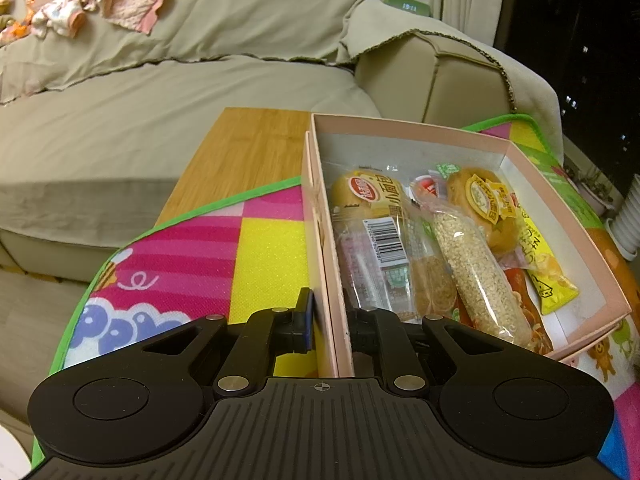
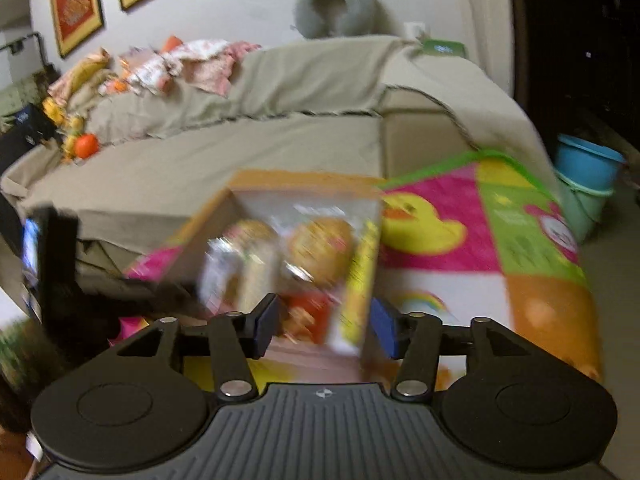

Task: Organize objects
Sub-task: 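Carry the rice-cracker bag into the box and release it, then grasp the brown jerky stick pack with the right gripper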

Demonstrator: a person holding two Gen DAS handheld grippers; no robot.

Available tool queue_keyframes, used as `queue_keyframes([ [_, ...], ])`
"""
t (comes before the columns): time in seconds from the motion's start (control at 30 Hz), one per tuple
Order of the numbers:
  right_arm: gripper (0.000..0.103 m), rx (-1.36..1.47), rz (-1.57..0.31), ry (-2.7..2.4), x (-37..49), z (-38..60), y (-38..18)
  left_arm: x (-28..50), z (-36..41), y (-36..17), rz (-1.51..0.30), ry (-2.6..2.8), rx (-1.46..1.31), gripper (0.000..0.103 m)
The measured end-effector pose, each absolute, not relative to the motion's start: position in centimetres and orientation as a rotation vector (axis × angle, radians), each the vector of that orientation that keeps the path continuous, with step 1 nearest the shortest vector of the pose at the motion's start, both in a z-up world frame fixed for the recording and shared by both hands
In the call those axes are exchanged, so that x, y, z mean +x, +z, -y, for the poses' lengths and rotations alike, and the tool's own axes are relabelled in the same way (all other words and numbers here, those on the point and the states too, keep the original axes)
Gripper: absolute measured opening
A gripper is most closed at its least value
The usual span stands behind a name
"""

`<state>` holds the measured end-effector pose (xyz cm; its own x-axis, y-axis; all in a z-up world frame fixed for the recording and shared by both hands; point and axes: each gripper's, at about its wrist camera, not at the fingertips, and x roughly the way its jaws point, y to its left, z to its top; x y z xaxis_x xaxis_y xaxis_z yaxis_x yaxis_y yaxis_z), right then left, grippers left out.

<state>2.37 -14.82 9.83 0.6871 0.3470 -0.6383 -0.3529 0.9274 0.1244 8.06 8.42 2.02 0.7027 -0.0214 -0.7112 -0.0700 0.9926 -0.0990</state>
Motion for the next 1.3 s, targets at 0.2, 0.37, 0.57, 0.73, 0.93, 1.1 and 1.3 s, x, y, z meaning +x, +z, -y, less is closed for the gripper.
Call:
queue_keyframes([
  [0.2, 0.069, -0.027, -0.745, 0.226, 0.6, 20.3, 7.6, 8.1, -8.4, 2.1, -0.793, 0.031, -0.123, 0.013],
  [0.37, 0.072, 0.068, -0.813, 0.083, 0.3, 25.4, 5.2, 8.1, -8.4, 2.1, -0.794, 0.031, -0.123, 0.013],
  [0.57, 0.076, 0.216, -0.913, 0.072, -0.5, 27.2, 2.3, 8.0, -8.4, 2.2, -0.794, 0.032, -0.122, 0.013],
  [0.73, 0.080, 0.125, -0.909, 0.154, -1.6, 23.3, 2.0, 7.9, -8.4, 2.1, -0.797, 0.032, -0.118, 0.013],
  [0.93, 0.079, 0.088, -0.898, 0.166, -0.7, 21.6, 2.1, 7.9, -8.4, 2.2, -0.797, 0.032, -0.119, 0.013],
  [1.1, 0.079, 0.055, -0.891, 0.122, 0.8, 21.1, 2.0, 7.9, -8.4, 2.2, -0.796, 0.031, -0.119, 0.013],
  [1.3, 0.079, 0.021, -0.884, 0.135, 1.9, 20.6, 1.6, 7.7, -8.4, 2.1, -0.795, 0.029, -0.120, 0.013],
])
